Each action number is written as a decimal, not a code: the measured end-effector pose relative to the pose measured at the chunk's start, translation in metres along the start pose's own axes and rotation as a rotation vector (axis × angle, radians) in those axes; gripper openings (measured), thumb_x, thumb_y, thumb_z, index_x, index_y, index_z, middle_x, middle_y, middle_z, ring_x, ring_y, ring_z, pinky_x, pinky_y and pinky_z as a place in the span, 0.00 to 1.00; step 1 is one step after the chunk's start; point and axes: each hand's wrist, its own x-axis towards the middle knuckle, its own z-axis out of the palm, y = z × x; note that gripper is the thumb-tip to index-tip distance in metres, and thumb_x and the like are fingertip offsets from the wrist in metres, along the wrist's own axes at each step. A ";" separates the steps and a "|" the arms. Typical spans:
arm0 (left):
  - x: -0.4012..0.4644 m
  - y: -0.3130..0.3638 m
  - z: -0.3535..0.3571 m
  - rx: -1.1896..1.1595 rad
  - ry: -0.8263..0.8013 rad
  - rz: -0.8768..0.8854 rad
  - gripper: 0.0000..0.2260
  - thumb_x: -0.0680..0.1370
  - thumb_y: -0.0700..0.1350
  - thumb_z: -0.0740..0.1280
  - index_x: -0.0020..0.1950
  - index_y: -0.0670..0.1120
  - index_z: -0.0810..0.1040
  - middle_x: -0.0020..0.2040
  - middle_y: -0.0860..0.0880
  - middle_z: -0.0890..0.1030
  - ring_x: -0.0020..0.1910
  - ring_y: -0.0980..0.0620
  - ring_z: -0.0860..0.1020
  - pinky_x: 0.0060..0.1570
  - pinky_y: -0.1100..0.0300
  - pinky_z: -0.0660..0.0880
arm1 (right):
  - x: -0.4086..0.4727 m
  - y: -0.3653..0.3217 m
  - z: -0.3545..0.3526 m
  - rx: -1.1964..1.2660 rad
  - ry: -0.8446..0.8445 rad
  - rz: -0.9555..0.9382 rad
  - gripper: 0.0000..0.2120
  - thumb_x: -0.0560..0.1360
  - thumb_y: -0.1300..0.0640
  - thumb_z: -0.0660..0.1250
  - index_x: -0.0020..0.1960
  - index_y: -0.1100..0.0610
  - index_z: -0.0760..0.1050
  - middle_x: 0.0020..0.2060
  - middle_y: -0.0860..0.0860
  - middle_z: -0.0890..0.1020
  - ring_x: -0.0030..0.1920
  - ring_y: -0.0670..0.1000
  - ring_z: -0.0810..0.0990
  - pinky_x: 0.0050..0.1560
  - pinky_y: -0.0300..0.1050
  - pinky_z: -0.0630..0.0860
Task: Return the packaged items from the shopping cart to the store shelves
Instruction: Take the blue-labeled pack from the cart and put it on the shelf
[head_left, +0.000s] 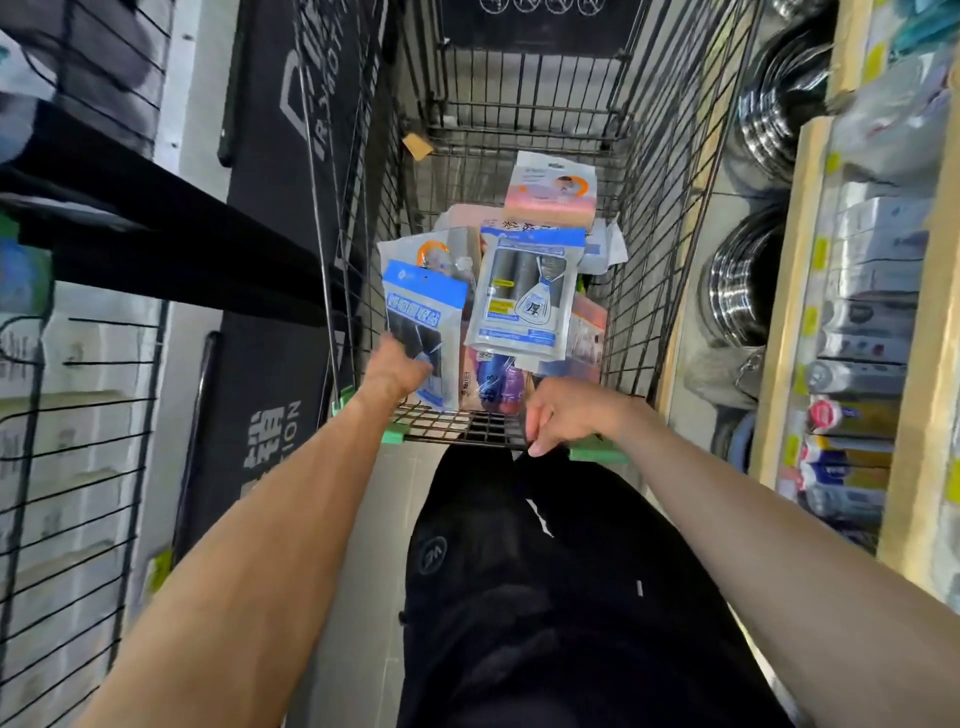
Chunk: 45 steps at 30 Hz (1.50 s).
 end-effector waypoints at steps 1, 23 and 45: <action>0.007 -0.003 0.000 -0.026 0.012 -0.015 0.26 0.77 0.40 0.72 0.72 0.40 0.66 0.68 0.40 0.76 0.68 0.41 0.75 0.67 0.50 0.72 | 0.006 0.000 0.001 0.015 -0.032 0.018 0.12 0.71 0.54 0.77 0.53 0.55 0.84 0.49 0.49 0.85 0.51 0.49 0.82 0.54 0.44 0.77; 0.084 -0.032 -0.010 0.034 -0.081 0.013 0.27 0.68 0.55 0.77 0.61 0.51 0.69 0.60 0.48 0.81 0.60 0.44 0.80 0.63 0.45 0.76 | 0.107 0.034 -0.053 0.941 0.749 0.491 0.23 0.67 0.49 0.79 0.54 0.58 0.74 0.50 0.53 0.80 0.49 0.55 0.80 0.42 0.46 0.75; 0.007 0.025 -0.063 -0.348 -0.066 0.366 0.11 0.76 0.39 0.73 0.58 0.46 0.81 0.51 0.50 0.87 0.49 0.53 0.86 0.54 0.51 0.83 | 0.040 -0.011 -0.069 1.190 0.924 0.329 0.19 0.70 0.58 0.78 0.56 0.54 0.73 0.50 0.47 0.79 0.49 0.48 0.78 0.51 0.40 0.72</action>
